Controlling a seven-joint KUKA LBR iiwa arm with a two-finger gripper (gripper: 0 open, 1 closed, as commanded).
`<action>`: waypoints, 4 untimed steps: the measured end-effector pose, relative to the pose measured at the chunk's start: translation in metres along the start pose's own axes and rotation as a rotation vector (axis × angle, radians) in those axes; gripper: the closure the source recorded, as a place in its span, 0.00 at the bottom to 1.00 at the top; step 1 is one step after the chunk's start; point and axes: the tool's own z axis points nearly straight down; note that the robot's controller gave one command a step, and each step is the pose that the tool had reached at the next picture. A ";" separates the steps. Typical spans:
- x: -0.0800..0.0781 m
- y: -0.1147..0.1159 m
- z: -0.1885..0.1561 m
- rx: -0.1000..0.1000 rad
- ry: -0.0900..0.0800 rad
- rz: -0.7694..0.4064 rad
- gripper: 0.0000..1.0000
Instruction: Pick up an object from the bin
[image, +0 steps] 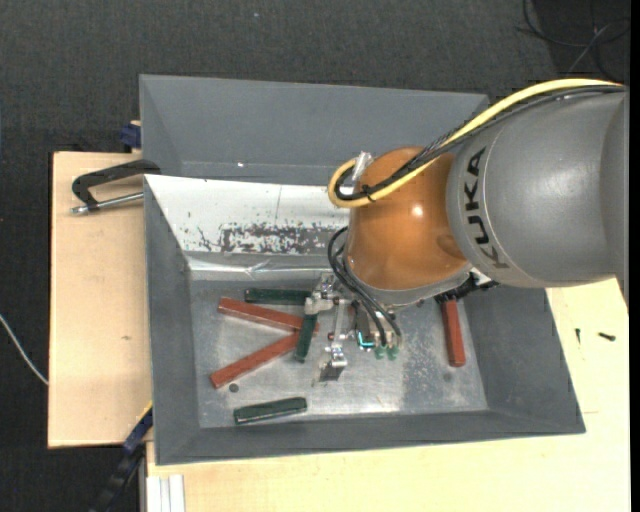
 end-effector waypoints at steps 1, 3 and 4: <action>-0.002 -0.001 -0.004 -0.001 -0.009 0.002 0.00; -0.031 0.026 0.046 0.001 -0.012 -0.561 0.00; -0.044 0.023 0.045 0.000 -0.016 -0.538 0.00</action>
Offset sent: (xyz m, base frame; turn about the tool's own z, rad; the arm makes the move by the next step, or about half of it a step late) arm 0.0335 0.0374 -0.0915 -0.6389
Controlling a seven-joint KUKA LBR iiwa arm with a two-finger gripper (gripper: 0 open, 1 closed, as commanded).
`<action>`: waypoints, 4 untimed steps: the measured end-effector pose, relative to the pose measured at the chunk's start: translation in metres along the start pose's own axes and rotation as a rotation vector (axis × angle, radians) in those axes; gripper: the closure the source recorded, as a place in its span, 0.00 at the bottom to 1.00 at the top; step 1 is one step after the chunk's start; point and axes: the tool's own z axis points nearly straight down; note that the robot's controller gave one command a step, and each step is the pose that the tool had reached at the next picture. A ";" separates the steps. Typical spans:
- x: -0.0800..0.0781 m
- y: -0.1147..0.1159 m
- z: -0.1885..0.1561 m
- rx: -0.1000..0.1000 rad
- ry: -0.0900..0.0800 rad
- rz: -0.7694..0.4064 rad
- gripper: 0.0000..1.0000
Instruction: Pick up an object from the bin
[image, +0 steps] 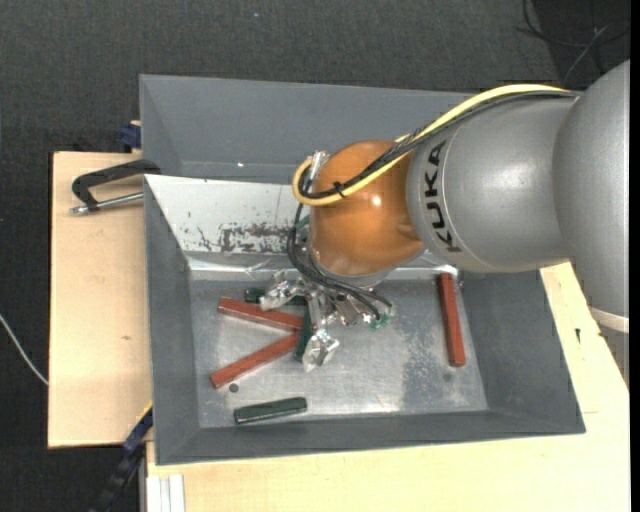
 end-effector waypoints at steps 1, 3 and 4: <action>-0.010 -0.001 0.033 0.004 -0.007 -0.223 0.00; -0.022 0.057 0.038 0.010 -0.007 -0.355 1.00; -0.022 0.057 0.037 0.007 -0.005 -0.355 1.00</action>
Offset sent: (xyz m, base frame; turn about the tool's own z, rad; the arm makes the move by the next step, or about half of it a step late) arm -0.0174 0.0612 -0.0457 -0.3582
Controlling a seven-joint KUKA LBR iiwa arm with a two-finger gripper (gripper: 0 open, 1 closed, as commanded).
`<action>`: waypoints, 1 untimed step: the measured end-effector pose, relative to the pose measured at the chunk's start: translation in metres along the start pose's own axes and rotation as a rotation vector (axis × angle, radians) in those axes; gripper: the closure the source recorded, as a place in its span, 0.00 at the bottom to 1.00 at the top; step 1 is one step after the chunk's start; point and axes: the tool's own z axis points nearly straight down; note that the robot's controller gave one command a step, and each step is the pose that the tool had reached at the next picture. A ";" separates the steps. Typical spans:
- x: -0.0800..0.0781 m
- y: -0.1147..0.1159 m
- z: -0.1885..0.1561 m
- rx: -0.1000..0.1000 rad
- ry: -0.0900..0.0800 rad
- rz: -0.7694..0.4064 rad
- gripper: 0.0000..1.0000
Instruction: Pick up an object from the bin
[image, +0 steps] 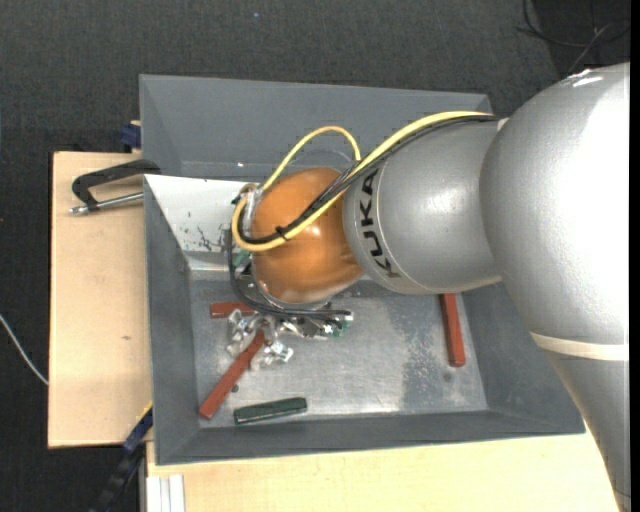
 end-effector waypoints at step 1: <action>0.001 0.002 -0.005 -0.006 0.004 0.000 1.00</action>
Offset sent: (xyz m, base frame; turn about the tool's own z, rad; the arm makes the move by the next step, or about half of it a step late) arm -0.0001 -0.0001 0.0999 0.0000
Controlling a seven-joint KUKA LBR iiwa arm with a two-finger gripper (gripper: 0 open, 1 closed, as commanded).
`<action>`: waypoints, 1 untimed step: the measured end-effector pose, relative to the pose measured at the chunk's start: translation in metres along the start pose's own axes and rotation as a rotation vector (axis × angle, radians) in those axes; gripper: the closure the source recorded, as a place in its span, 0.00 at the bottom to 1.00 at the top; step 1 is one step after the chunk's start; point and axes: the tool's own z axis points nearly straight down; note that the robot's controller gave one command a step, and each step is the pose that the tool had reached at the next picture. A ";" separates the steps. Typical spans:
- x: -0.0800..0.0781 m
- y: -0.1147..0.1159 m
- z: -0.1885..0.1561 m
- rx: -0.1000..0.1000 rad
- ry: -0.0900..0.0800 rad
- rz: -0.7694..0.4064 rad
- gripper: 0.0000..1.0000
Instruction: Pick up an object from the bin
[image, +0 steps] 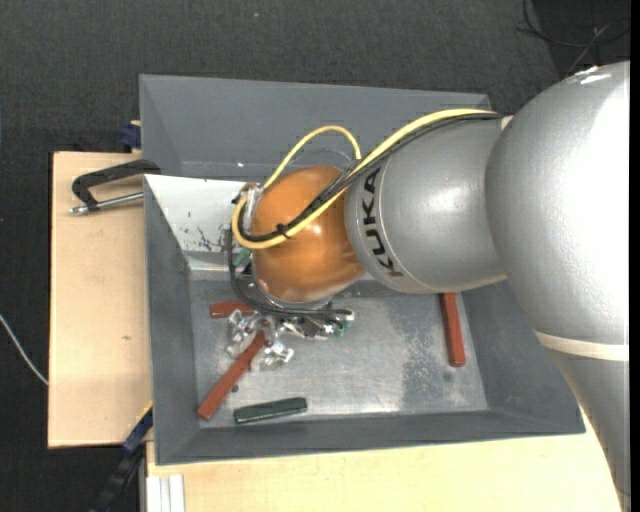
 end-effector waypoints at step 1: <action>0.000 0.001 -0.004 -0.002 0.000 -0.001 1.00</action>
Offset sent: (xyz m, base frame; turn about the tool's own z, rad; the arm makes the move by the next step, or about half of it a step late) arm 0.0000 -0.0001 0.0732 0.0000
